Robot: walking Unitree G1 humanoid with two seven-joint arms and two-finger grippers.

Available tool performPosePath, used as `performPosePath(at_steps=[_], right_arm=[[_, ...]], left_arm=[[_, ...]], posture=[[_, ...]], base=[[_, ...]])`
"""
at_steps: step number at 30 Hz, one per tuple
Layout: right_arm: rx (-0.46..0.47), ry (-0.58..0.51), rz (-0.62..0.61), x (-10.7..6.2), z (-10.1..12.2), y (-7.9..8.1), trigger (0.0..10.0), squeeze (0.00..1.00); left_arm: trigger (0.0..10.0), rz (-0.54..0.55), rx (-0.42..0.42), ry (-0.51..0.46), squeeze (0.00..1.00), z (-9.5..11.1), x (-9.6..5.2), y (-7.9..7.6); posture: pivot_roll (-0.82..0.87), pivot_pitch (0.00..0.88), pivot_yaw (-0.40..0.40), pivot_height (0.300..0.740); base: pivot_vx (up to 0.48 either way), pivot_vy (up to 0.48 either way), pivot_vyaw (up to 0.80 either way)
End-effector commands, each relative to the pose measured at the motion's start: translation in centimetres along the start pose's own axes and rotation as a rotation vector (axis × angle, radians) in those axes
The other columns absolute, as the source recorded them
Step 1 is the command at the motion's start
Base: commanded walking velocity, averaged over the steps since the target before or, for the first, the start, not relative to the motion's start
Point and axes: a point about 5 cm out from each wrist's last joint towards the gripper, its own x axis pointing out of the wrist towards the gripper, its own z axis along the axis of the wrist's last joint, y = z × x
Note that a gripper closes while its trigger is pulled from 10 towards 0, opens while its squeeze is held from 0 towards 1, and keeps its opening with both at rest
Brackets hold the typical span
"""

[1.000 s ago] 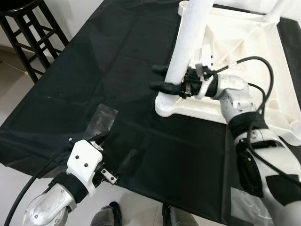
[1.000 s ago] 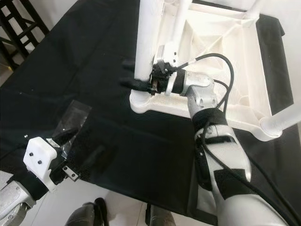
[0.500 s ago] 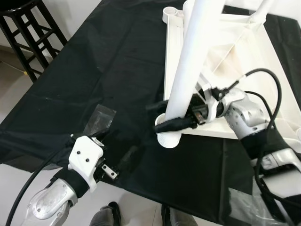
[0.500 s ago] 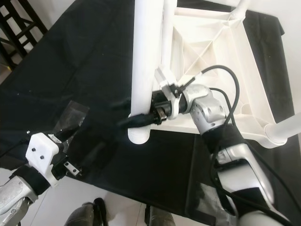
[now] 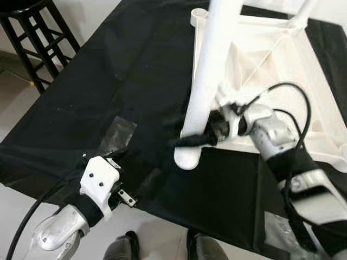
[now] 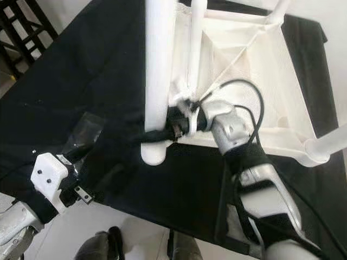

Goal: Building children table

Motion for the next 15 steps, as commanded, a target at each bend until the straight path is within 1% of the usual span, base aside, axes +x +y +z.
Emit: performPosePath(at_steps=[1, 3, 8, 9, 10, 11, 14, 15], right_arm=[[-0.006, -0.018, -0.008, -0.3, 0.3, 0.0, 10.0, 0.00], [0.016, -0.092, -0.008, -0.7, 1.4, -0.3, 10.0, 0.00], [0.006, -0.102, -0.011, -0.8, 1.7, -0.5, 10.0, 0.00], [-0.023, -0.034, -0.046, -0.6, 0.9, -0.9, 10.0, 0.00], [-0.023, -0.034, -0.046, -0.6, 0.9, -0.9, 10.0, 0.00], [-0.041, 0.036, -0.055, -0.5, 0.0, -0.9, 10.0, 0.00], [-0.041, 0.036, -0.055, -0.5, 0.0, -0.9, 10.0, 0.00], [-0.051, 0.093, -0.050, -0.5, -0.9, -0.9, 10.0, 0.00]], left_arm=[[10.0, -0.009, -0.007, 0.026, 0.00, -0.5, -0.3, 0.0], [10.0, -0.006, -0.010, 0.026, 0.00, -0.5, -0.3, 0.0], [10.0, -0.004, -0.014, 0.025, 0.00, -0.5, -0.4, 0.0], [10.0, -0.004, -0.016, 0.025, 0.00, -0.5, -0.4, 0.0], [10.0, -0.004, -0.016, 0.025, 0.00, -0.5, -0.4, 0.0], [10.0, -0.005, -0.017, 0.026, 0.00, -0.5, -0.4, -0.1], [10.0, -0.005, -0.017, 0.026, 0.00, -0.5, -0.4, -0.1], [10.0, -0.006, -0.017, 0.026, 0.00, -0.5, -0.3, -0.1]], posture=[[0.02, 0.326, -0.045, 0.740], [0.02, 0.328, -0.047, 0.740], [0.02, 0.330, -0.048, 0.740], [0.02, 0.330, -0.048, 0.740], [0.02, 0.330, -0.048, 0.740], [0.02, 0.331, -0.049, 0.740], [0.02, 0.331, -0.049, 0.740], [0.02, 0.331, -0.050, 0.740]], base=[[0.000, 0.000, 0.00], [0.000, 0.000, 0.00], [0.000, 0.000, 0.00], [0.000, 0.000, 0.00], [0.000, 0.000, 0.00], [0.000, 0.000, 0.00], [0.000, 0.000, 0.00], [0.000, 0.000, 0.00]])
